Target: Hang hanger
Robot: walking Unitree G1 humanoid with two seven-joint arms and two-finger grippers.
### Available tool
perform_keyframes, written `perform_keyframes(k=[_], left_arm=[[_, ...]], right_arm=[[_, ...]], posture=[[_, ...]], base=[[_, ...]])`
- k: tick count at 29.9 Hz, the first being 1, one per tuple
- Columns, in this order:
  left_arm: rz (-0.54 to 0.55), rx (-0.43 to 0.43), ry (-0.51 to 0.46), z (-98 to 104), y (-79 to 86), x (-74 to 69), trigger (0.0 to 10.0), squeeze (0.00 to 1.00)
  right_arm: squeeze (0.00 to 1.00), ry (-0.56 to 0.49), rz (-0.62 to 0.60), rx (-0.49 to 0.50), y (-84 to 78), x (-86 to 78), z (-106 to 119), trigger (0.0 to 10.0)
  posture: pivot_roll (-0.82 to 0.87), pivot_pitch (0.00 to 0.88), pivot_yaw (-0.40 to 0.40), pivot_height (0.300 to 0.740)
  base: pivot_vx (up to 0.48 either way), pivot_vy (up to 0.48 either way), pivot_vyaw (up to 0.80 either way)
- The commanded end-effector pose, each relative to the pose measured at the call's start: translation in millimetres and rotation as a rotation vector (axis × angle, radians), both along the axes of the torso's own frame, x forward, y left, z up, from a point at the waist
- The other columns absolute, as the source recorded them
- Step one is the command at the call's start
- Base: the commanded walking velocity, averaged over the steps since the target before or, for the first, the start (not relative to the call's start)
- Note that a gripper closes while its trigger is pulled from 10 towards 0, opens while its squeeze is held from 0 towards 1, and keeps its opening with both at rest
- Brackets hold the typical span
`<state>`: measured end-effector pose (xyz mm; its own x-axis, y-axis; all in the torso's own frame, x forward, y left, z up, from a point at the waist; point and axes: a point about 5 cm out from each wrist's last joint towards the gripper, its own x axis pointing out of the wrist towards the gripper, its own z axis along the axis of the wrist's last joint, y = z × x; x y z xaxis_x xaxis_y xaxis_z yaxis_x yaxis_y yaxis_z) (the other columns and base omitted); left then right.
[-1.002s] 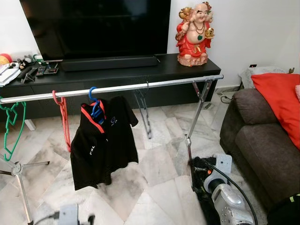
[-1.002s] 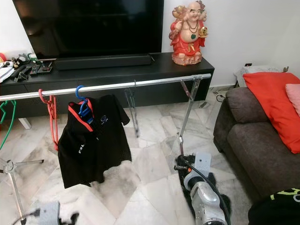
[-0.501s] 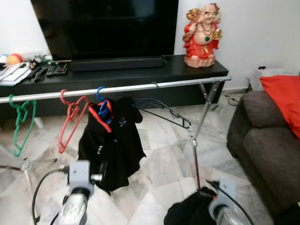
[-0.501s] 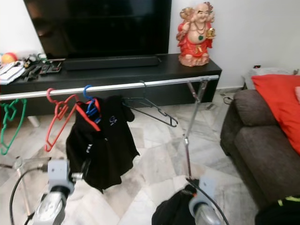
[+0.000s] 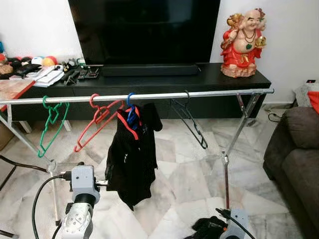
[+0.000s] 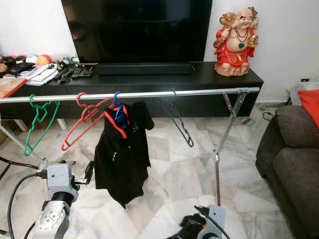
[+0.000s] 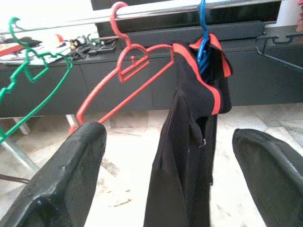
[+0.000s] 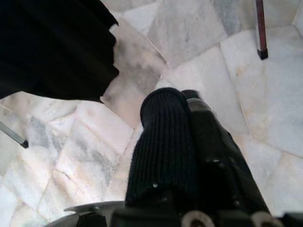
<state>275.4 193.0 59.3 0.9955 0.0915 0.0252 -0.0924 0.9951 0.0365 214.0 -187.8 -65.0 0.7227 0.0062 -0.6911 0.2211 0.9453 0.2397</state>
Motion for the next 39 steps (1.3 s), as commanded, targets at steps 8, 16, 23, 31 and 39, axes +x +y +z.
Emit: perform_keyframes(k=[8,16,23,31,39], left_arm=[[-0.004,-0.002,0.0,5.6,0.8,-0.5,10.0,0.0],[0.001,-0.005,-0.008,8.8,0.9,-0.7,10.0,0.0],[0.009,-0.018,-0.007,8.5,-1.0,-3.3,10.0,0.0],[-0.012,-0.053,0.01,7.6,-6.9,0.2,10.0,0.0],[-0.003,-0.083,0.017,3.7,-15.7,-0.3,10.0,0.0]], right_arm=[[0.0,0.004,0.019,0.0,8.7,0.0,-1.1,10.0],[0.0,0.019,0.014,-0.008,7.7,-3.9,-3.4,10.0],[0.0,0.05,-0.003,-0.008,4.0,-13.3,-8.5,10.0],[0.0,0.065,-0.023,-0.037,-2.9,-15.5,-9.1,10.0],[0.0,0.09,-0.013,-0.089,-17.2,-19.0,-9.1,10.0]], posture=[[0.05,0.0,0.062,0.74],[0.05,0.0,0.061,0.74],[0.05,0.0,0.052,0.74],[0.04,0.0,0.021,0.74],[0.05,0.0,-0.022,0.74]], base=[[0.327,0.0,0.0],[0.283,0.0,0.37],[0.0,0.0,0.2],[0.0,0.0,0.0],[0.0,0.0,0.0]])
